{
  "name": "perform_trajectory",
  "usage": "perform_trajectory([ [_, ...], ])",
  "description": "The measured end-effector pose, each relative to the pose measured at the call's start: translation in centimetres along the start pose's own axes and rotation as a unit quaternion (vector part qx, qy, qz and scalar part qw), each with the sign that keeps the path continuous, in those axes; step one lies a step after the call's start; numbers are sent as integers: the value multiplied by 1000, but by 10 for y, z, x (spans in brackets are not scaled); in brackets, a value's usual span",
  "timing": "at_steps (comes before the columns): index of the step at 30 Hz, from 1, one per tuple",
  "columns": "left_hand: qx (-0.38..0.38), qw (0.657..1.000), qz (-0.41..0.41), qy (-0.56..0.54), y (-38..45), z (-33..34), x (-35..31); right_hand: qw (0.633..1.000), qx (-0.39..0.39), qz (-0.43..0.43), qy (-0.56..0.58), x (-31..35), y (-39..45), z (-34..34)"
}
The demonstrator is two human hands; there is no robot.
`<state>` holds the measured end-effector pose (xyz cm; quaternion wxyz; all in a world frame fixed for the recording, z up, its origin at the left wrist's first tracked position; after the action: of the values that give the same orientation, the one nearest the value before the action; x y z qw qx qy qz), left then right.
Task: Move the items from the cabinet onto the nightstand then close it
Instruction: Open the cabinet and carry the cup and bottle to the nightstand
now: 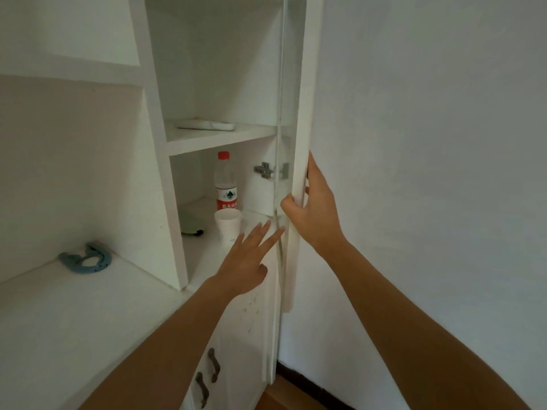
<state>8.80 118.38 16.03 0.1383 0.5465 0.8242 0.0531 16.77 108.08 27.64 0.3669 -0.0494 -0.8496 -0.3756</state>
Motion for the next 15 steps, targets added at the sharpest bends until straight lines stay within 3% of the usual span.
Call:
perform_trajectory([
  [15, -16, 997, 78, -19, 49, 30, -37, 994, -77, 26, -70, -49, -17, -59],
])
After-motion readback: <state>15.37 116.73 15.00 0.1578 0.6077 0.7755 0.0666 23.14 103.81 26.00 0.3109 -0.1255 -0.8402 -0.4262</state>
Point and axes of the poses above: each hand's wrist, its own y-axis towards the middle knuckle, its own z-axis out of the palm, x = y × z, the point moved 4 cm from there along y, towards the middle knuckle, and after that the axes turned 8 degrees about x, right-handed, at the moved point
